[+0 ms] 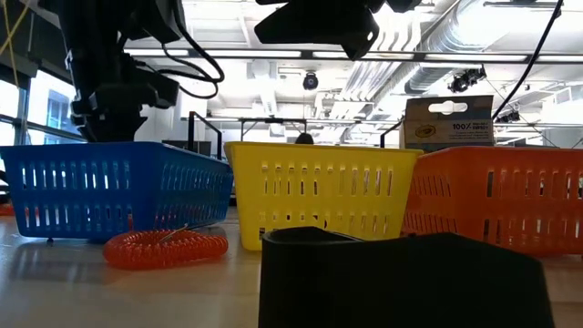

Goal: Pick & Place Office Desk Supplies
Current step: Put the black rubber band into the yellow basket

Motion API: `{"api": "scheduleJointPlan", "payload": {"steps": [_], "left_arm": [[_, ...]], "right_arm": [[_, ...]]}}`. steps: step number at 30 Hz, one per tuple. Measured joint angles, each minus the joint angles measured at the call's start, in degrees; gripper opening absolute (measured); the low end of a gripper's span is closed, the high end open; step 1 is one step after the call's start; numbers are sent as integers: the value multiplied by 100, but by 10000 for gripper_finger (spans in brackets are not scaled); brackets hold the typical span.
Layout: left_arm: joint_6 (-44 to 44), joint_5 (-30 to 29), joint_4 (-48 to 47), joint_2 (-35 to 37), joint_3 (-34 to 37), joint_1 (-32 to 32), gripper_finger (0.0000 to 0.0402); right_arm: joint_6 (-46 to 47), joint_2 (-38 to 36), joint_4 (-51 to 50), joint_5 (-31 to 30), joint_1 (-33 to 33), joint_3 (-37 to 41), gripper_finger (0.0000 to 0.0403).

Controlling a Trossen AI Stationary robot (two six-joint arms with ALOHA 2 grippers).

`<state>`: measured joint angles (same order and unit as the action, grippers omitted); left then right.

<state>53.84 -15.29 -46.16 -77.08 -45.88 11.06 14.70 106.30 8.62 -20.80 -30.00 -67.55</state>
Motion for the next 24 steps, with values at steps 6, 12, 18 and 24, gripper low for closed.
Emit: {"api": "scheduleJointPlan", "payload": {"steps": [6,12,18,24], "left_arm": [[10,17,385,0,222,-1,88],[18,21,505,0,299,-1,88],[46,15,644,-178,299,-1,88],[-24,14,638,-644,299,-1,88]], "right_arm": [[2,0,-22,0,0,-1,174],[2,0,-22,0,0,0,174],[2,0,-22,0,0,0,174],[0,0,-36,0,1,-1,174]]}}
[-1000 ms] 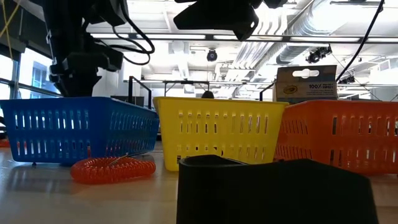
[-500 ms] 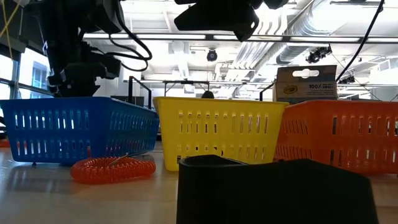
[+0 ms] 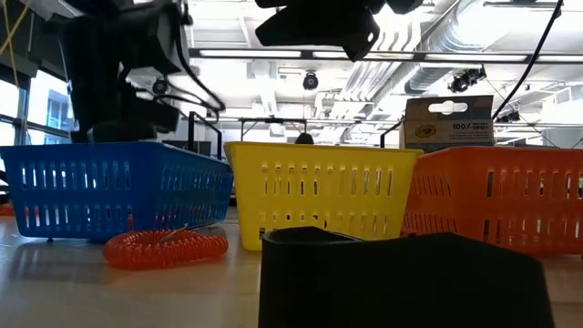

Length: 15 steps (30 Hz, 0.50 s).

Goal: Pick & Place Office Desk Supplies
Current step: Put the black rubber band into the yellow basket

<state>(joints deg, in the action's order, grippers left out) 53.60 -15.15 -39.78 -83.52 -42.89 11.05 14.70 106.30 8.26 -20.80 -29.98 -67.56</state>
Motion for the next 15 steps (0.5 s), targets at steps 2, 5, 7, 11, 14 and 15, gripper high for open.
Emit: {"api": "scheduleJointPlan", "payload": {"steps": [2,5,7,11,14,15], "left_arm": [[0,3,4,-148,0,0,88],[0,-8,12,-337,-23,4,88],[-7,-3,1,-428,-31,11,88],[-20,-1,-3,-455,-27,17,88],[-17,3,-11,-434,-26,17,79],[-17,6,-8,-434,-26,17,72]], "right_arm": [[2,0,-3,0,1,1,174],[2,0,-10,0,1,-1,174],[1,0,-14,-2,1,0,174],[2,0,-23,-2,1,0,174],[2,0,-23,-2,1,1,174],[2,0,-23,-2,1,-1,174]]}}
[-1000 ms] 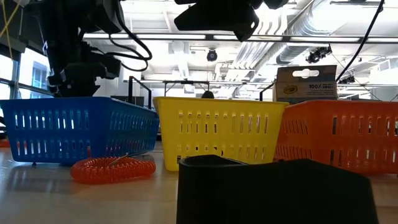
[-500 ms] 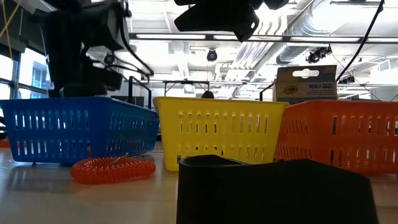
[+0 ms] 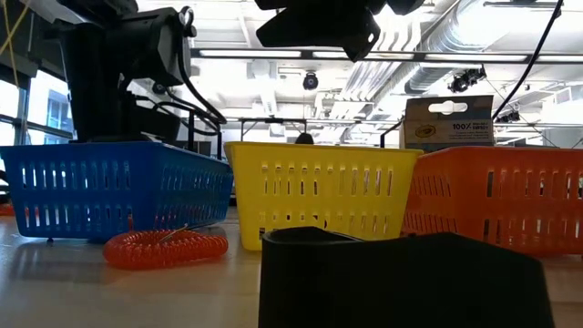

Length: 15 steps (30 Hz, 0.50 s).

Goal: Pick & Place Office Desk Supplies
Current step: Put the black rubber band into the yellow basket

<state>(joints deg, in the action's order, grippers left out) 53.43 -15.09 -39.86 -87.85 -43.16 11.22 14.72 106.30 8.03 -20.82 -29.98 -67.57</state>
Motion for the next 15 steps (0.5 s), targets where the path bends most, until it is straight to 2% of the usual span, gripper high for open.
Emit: {"api": "scheduleJointPlan", "payload": {"steps": [5,11,15], "left_arm": [[18,58,20,67,5,30,11],[39,-8,-383,352,-79,166,3],[255,-544,-923,740,-351,413,2]], "right_arm": [[-1,0,2,0,2,2,174],[-1,0,1,0,11,2,174],[-2,0,1,-7,13,1,174]]}}
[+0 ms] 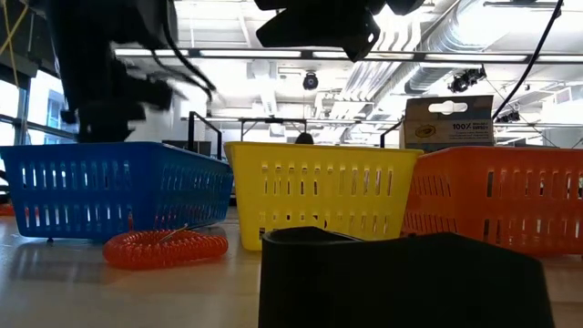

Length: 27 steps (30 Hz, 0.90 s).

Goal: Pick & Place Office Desk Supplies
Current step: Put the black rubber band into the yellow basket

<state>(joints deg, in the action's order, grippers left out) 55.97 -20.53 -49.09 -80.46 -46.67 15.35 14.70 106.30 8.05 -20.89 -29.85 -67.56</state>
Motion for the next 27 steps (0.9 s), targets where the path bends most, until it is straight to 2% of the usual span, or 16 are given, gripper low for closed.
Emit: {"api": "scheduleJointPlan", "payload": {"steps": [6,10,14,21,27], "left_arm": [[127,-935,282,743,-180,623,2],[-297,-1456,1554,1091,-186,1296,1],[-1181,-2021,3208,995,-188,1995,1],[-2367,-2123,5300,215,-188,2557,1],[-2622,-1983,5980,-119,-188,2604,1]], "right_arm": [[0,0,49,-12,0,1,174],[-16,0,166,-12,0,1,174],[-166,-2,493,-14,0,1,174],[-904,-2,1226,-51,-21,0,174],[-1505,-2,1790,-881,-164,1,174]]}}
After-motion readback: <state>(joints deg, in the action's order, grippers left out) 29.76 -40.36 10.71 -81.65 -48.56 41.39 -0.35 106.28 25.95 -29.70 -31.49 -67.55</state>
